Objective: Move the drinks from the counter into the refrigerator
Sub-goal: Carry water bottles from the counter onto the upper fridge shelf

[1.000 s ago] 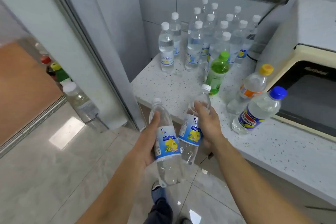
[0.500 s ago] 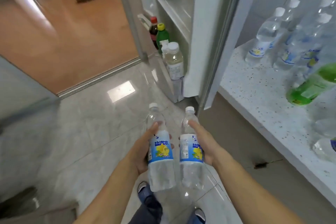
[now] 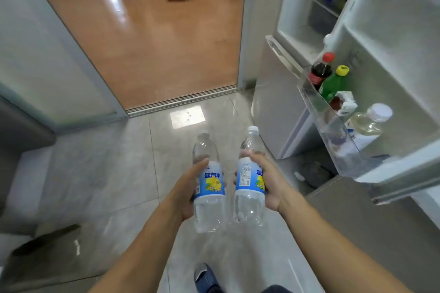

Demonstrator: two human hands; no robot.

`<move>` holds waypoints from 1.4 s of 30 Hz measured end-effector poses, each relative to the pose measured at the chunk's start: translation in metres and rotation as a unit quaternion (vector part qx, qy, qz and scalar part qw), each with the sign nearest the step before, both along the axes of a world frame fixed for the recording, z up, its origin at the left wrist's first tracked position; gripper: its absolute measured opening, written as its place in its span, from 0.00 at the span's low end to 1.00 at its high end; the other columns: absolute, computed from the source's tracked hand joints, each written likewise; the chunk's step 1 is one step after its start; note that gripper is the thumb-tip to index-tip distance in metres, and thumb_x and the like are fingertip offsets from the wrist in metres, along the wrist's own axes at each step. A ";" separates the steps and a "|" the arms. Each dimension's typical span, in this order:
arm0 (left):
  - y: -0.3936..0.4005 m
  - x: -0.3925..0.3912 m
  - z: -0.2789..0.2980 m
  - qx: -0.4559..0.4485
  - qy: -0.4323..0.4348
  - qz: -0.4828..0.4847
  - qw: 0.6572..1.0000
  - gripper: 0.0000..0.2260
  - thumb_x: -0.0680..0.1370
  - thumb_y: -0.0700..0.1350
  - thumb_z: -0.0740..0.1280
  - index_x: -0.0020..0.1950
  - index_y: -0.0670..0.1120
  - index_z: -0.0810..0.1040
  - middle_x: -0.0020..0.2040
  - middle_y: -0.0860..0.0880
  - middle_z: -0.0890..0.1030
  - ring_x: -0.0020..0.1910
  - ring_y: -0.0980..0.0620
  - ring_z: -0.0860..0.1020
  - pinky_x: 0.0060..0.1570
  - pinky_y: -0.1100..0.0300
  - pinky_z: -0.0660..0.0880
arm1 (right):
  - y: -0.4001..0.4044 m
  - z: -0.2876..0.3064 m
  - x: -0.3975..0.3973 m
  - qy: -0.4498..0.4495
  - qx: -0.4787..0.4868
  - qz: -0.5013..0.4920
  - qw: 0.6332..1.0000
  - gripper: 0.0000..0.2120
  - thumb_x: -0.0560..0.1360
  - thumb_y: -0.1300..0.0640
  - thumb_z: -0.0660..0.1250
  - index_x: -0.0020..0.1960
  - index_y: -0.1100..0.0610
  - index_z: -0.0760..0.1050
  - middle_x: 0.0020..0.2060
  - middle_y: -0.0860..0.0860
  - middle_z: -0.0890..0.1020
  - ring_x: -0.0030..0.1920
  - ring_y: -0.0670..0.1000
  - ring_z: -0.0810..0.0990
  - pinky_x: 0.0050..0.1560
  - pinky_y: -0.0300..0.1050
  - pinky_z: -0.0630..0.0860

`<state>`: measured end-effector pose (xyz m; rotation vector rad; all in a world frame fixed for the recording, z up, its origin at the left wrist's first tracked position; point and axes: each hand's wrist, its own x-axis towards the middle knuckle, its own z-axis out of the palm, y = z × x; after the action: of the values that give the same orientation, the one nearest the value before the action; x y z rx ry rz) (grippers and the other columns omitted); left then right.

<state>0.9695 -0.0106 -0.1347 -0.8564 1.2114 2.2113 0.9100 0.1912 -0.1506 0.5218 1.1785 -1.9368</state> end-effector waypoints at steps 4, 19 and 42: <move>-0.038 -0.041 0.013 -0.031 0.033 0.024 0.999 0.31 0.67 0.55 0.73 0.68 0.49 0.72 0.46 0.40 0.82 0.40 0.43 0.83 0.37 0.50 0.82 | -0.043 0.006 -0.037 0.055 0.040 0.007 0.998 0.28 0.64 0.47 0.80 0.59 0.55 0.78 0.45 0.59 0.85 0.41 0.58 0.85 0.46 0.54 0.81; -0.073 -0.307 0.008 -0.155 0.061 -0.065 0.984 0.24 0.76 0.59 0.67 0.66 0.45 0.74 0.53 0.38 0.84 0.46 0.41 0.85 0.42 0.49 0.82 | -0.073 0.005 -0.280 0.116 0.079 -0.061 0.988 0.25 0.71 0.50 0.75 0.65 0.54 0.72 0.50 0.62 0.85 0.45 0.59 0.85 0.53 0.58 0.82; 0.036 -0.744 0.063 -0.061 0.194 -0.301 0.932 0.32 0.61 0.66 0.78 0.59 0.53 0.76 0.47 0.44 0.86 0.43 0.43 0.86 0.40 0.49 0.82 | 0.006 0.073 -0.593 0.133 0.155 -0.434 0.877 0.28 0.65 0.44 0.76 0.61 0.52 0.75 0.42 0.55 0.85 0.40 0.54 0.85 0.40 0.50 0.81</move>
<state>0.2254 0.0250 -0.0716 -0.0406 1.5498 1.8429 0.3169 0.1976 -0.0774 1.1314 1.6196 -2.6406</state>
